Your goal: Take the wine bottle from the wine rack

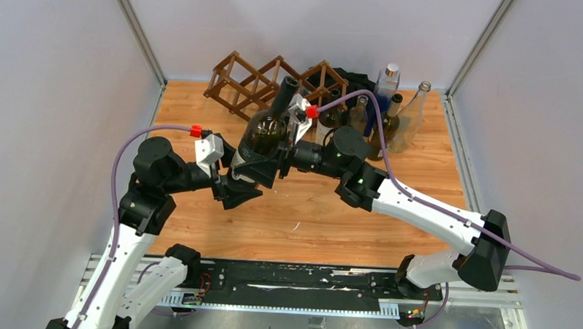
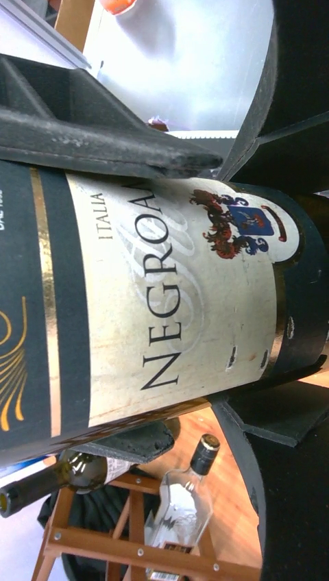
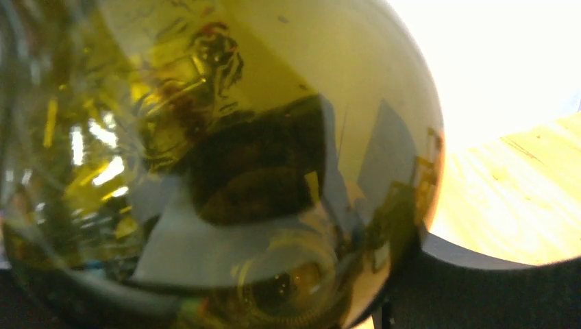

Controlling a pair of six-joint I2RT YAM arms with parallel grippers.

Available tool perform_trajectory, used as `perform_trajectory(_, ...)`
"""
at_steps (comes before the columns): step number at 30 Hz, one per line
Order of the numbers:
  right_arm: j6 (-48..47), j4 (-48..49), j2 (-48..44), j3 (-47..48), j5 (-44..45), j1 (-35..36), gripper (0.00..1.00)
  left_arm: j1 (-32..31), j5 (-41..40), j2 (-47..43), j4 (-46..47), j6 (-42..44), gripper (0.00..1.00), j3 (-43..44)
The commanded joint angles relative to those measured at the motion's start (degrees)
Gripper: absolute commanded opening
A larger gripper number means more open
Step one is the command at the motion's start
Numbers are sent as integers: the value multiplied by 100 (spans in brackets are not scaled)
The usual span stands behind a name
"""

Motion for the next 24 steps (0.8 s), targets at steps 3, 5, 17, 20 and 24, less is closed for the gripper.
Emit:
perform_trajectory(3, -5, -416, -578, 739, -473, -302, 83, 50, -543, -153, 114, 587, 0, -50)
perform_trajectory(5, -32, -413, -642, 793, -446, -369, 82, 55, -542, -173, 108, 600, 0, -85)
perform_trajectory(17, 788, 392, -508, 948, -868, -678, 88, 55, -755, -280, 246, 380, 0, -236)
perform_trajectory(20, 877, 585, -509, 875, -809, -681, 87, 55, -945, -331, 541, 59, 0, -368)
perform_trajectory(24, 908, 801, -565, 811, -611, -749, 86, 55, -917, -386, 570, 96, 0, -494)
